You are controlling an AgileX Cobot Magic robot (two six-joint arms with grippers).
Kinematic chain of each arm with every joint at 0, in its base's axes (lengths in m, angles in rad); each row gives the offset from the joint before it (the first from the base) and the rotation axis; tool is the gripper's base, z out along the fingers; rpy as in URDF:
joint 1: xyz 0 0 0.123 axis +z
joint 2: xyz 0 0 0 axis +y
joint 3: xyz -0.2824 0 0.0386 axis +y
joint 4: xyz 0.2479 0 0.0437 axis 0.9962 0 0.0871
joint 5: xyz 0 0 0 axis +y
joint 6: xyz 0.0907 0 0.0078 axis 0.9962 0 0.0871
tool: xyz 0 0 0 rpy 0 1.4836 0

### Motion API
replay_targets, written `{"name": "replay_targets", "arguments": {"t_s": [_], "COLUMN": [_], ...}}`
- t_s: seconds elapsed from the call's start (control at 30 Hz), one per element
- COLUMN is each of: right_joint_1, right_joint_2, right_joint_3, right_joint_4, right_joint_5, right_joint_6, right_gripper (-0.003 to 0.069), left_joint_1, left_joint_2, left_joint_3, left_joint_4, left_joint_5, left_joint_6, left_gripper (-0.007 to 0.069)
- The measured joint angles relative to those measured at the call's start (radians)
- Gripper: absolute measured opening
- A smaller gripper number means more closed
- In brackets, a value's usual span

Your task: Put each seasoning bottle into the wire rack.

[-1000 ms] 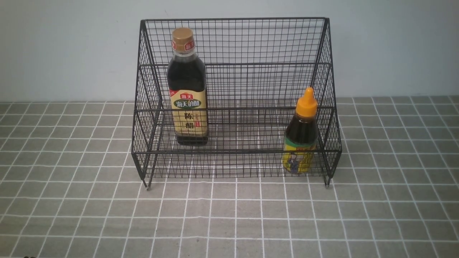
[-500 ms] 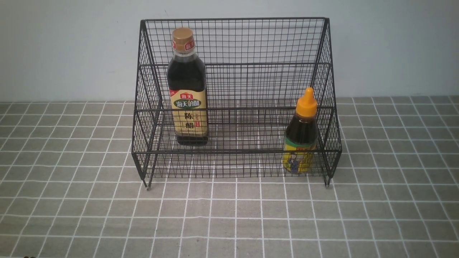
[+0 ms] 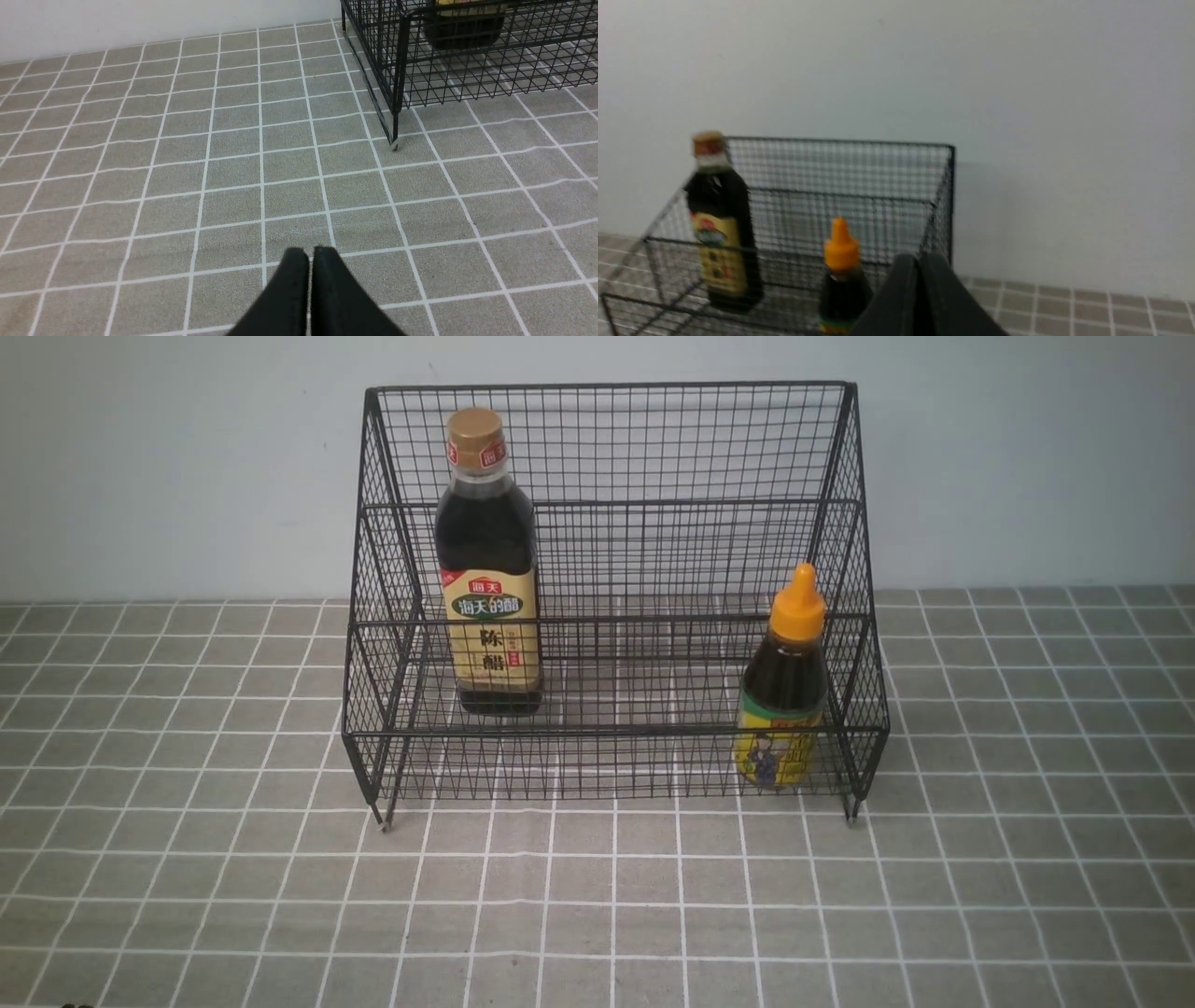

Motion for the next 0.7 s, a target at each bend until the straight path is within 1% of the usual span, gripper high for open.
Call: {"name": "replay_targets", "arguments": {"t_s": [0.03, 0.1, 0.2, 0.27, 0.3, 0.37, 0.47, 0.7], "right_joint_1": [-0.007, -0.089, -0.173, -0.218, -0.223, -0.274, -0.29, -0.29], "right_joint_2": [-0.005, -0.078, -0.165, -0.206, -0.21, -0.22, -0.222, -0.222], "right_joint_3": [0.024, 0.164, 0.323, 0.379, 0.383, 0.391, 0.389, 0.389], "right_joint_4": [0.001, 0.001, -0.004, -0.008, -0.008, -0.009, -0.011, -0.011], "right_joint_5": [-0.006, -0.026, -0.027, -0.016, -0.009, 0.036, 0.042, 0.042], "right_joint_6": [0.0, -0.002, -0.002, -0.002, -0.002, -0.002, -0.002, 0.002], "right_gripper": [-0.0015, -0.0015, -0.0015, -0.0015, -0.0015, -0.0015, -0.0015, -0.0015], "left_joint_1": [0.0, 0.0, 0.0, 0.0, 0.0, 0.0, 0.0, 0.0], "left_joint_2": [0.0, 0.0, 0.0, 0.0, 0.0, 0.0, 0.0, 0.0], "left_joint_3": [0.0, 0.0, 0.0, 0.0, 0.0, 0.0, 0.0, 0.0], "left_joint_4": [0.0, 0.0, 0.0, 0.0, 0.0, 0.0, 0.0, 0.0], "left_joint_5": [0.0, 0.0, 0.0, 0.0, 0.0, 0.0, 0.0, 0.0], "left_joint_6": [0.0, 0.0, 0.0, 0.0, 0.0, 0.0, 0.0, 0.0], "left_gripper": [-0.0007, -0.0007, -0.0007, -0.0007, -0.0007, -0.0007, -0.0007, -0.0007]}}
